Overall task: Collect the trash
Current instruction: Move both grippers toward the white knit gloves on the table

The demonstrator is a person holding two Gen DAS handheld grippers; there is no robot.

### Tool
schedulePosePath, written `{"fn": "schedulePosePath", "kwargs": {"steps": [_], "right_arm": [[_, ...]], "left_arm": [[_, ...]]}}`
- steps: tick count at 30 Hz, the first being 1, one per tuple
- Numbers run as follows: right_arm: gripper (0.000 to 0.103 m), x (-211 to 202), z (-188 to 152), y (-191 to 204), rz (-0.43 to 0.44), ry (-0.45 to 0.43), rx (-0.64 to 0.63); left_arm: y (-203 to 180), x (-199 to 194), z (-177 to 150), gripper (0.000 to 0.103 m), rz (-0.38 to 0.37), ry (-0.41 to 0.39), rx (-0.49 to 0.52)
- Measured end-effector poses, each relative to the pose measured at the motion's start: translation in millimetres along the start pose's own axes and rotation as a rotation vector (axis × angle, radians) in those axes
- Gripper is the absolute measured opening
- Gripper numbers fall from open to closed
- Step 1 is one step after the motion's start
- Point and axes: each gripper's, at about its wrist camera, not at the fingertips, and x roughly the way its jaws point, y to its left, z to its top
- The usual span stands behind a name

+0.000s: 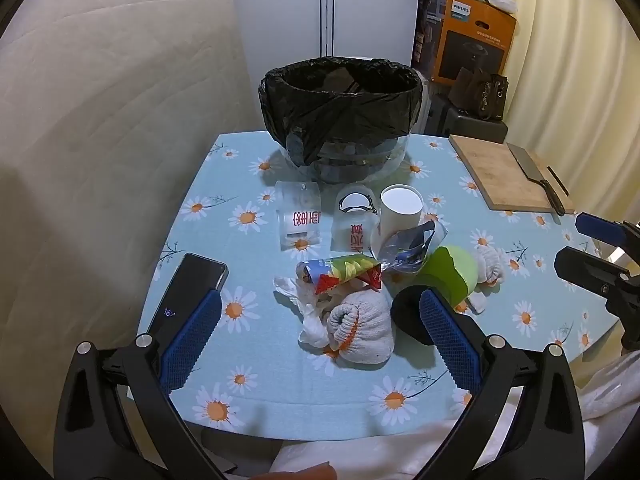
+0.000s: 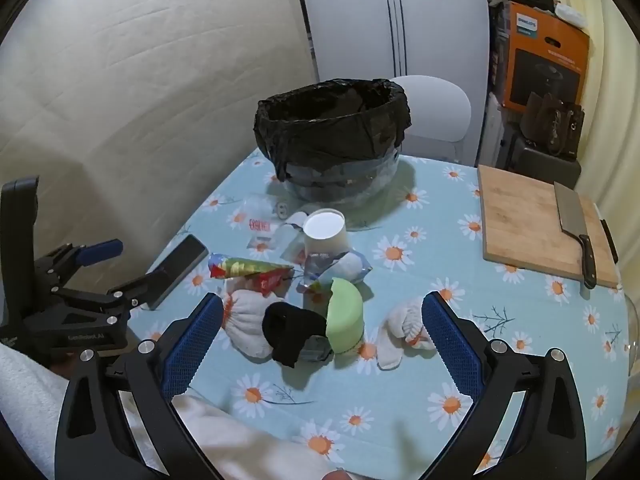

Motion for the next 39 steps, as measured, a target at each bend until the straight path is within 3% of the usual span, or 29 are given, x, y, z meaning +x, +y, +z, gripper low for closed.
{"fn": "schedulePosePath", "kwargs": {"steps": [12, 24, 31, 34, 39], "right_arm": [[0.095, 6, -7, -1, 0.012, 0.032, 0.018], [0.095, 13, -18, 0, 0.033, 0.106, 0.048], [0.095, 18, -26, -32, 0.036, 0.156, 0.187], [0.094, 21, -31, -51, 0.082, 0.168, 0.28], [0.094, 20, -45, -75, 0.036, 0.19, 0.329]], "left_arm": [[1, 5, -5, 0.097, 0.016, 0.033, 0.001], [-1, 22, -18, 0.097, -0.031, 0.123, 0.0], [-9, 34, -21, 0.097, -0.096, 0.166, 0.036], [-15, 38, -22, 0.097, -0.109, 0.177, 0.051], [-20, 43, -27, 0.097, -0.107, 0.199, 0.059]]}}
